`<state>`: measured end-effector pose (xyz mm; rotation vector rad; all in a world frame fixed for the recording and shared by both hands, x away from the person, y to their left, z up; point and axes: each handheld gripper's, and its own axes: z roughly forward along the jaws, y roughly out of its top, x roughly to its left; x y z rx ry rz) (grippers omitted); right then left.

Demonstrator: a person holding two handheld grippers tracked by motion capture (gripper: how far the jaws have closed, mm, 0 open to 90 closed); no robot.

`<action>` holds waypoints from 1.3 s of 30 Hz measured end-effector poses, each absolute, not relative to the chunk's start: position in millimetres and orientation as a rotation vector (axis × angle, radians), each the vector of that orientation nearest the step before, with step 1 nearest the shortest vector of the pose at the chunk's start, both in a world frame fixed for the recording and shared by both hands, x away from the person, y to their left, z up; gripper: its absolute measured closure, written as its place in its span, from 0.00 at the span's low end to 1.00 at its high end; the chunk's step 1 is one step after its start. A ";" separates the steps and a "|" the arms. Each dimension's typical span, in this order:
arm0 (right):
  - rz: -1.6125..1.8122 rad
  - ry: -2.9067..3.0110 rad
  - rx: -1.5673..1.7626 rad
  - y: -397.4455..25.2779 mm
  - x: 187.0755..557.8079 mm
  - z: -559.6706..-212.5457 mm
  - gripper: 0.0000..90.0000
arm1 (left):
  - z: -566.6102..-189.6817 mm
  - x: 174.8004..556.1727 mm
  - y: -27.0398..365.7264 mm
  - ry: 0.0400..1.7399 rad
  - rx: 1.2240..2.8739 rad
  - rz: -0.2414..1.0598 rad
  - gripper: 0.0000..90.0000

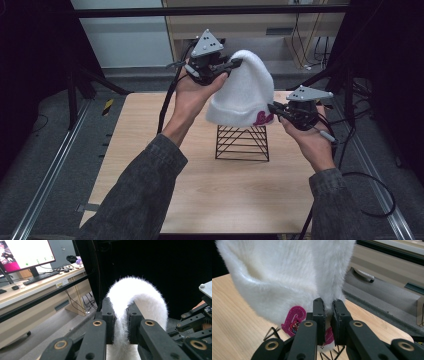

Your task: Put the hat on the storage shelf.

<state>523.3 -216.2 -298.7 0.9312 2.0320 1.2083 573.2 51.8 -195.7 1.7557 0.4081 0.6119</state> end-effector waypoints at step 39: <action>1.117 2.060 0.994 -226.9 523.9 -328.8 0.92 | -235.9 590.1 44.4 0.428 1.843 0.582 0.89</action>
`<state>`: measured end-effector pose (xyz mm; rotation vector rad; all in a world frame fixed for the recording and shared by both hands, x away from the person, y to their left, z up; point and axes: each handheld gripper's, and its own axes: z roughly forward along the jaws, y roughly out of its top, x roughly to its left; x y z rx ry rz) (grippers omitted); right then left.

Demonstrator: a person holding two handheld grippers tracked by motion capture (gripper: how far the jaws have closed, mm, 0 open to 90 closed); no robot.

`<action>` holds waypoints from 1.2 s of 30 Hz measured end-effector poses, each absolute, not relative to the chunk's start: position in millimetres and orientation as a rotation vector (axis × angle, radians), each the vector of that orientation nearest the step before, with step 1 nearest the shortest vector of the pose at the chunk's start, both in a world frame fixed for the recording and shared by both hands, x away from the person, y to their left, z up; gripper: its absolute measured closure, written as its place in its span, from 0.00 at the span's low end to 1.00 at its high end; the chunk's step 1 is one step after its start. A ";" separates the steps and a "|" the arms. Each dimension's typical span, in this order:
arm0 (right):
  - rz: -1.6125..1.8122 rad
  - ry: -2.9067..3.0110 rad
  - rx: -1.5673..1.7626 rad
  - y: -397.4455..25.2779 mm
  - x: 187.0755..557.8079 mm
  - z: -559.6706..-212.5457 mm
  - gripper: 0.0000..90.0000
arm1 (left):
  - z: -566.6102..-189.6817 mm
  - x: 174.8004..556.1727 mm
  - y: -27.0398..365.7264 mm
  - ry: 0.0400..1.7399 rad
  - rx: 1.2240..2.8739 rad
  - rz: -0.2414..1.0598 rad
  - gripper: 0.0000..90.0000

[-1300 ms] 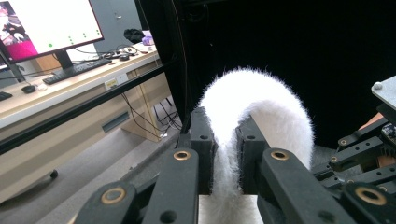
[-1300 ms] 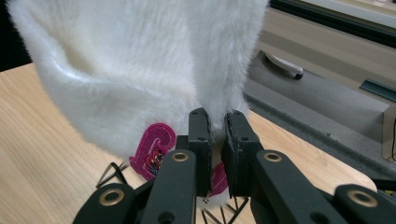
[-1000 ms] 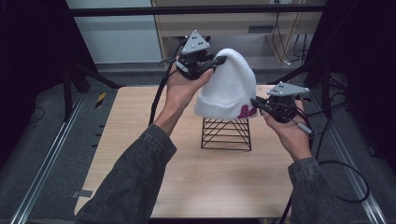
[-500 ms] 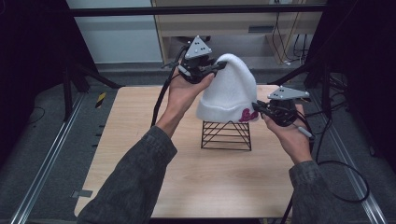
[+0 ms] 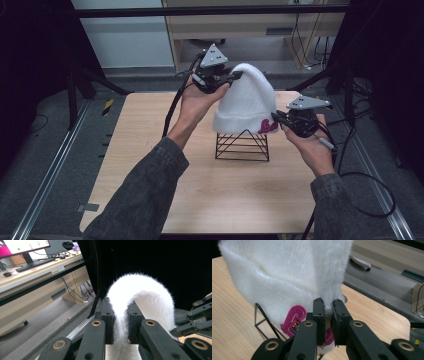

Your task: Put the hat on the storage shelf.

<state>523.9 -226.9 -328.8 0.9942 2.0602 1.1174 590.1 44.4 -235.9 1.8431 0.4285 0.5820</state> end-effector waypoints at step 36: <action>1.094 2.105 1.074 -241.4 516.2 -372.5 0.92 | -273.3 581.7 30.8 0.402 1.965 0.557 0.89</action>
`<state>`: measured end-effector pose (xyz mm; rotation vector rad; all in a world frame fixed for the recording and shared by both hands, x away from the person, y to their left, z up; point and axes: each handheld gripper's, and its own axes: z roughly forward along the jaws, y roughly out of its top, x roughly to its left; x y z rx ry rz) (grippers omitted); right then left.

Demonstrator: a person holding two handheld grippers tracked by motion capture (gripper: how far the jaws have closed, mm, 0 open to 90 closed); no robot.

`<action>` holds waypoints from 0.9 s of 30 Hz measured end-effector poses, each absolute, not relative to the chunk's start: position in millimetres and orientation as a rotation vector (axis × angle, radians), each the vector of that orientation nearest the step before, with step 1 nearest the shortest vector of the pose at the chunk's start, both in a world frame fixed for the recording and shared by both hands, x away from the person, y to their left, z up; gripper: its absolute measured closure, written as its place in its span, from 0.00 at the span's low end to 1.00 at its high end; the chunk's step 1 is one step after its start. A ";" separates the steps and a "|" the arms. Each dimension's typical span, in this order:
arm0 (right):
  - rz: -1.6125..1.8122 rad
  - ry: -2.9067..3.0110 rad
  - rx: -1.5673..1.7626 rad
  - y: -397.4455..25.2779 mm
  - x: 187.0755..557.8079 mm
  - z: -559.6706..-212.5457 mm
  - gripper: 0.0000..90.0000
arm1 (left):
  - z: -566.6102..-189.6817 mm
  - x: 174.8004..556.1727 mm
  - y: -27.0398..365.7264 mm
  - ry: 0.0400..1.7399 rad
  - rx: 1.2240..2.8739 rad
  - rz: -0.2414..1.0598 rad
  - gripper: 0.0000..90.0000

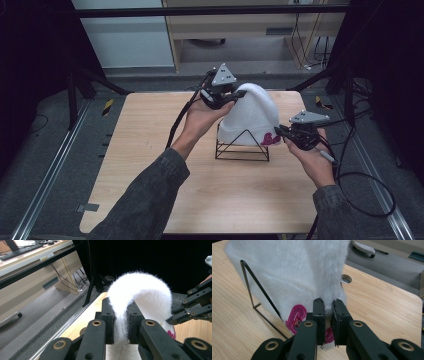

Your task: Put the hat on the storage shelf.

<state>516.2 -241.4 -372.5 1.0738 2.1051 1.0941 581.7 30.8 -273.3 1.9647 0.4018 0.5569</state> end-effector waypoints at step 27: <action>1.082 2.117 1.130 -240.8 513.6 -399.1 0.91 | -299.9 582.4 33.1 0.400 2.009 0.503 0.89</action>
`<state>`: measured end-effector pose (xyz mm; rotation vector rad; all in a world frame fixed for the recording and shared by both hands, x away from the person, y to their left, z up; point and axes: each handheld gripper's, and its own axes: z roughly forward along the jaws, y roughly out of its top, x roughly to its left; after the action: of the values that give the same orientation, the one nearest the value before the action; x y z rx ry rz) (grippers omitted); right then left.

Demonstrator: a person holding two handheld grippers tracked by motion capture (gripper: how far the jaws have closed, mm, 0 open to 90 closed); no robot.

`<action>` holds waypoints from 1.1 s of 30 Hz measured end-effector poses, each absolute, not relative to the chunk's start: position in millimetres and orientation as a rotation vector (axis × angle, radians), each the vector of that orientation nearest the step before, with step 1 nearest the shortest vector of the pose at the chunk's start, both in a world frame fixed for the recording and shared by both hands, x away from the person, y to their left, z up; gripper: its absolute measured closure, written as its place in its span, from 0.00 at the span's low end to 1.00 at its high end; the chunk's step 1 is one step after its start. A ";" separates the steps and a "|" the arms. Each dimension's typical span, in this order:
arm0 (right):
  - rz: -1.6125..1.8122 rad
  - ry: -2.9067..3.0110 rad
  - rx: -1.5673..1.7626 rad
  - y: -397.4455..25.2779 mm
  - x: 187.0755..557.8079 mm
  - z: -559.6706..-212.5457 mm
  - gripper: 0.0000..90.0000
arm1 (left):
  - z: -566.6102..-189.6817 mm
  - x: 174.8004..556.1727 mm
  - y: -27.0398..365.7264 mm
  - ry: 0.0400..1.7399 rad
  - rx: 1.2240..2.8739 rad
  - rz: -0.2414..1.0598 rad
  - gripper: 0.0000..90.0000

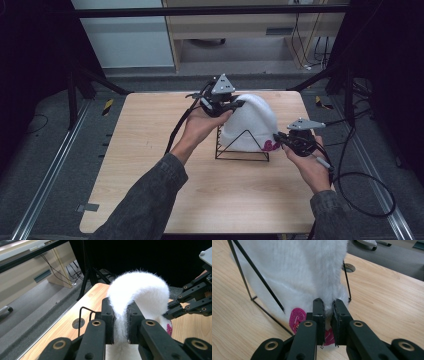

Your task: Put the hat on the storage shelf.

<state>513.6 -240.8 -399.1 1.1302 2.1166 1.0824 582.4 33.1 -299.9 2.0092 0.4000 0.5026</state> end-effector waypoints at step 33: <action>1.048 2.058 1.129 -232.8 524.4 -408.4 0.91 | -310.2 592.4 40.8 0.442 2.012 0.530 0.88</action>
<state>524.4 -232.8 -408.4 1.1288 2.0580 1.0476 592.4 40.8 -310.2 2.0119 0.4417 0.5300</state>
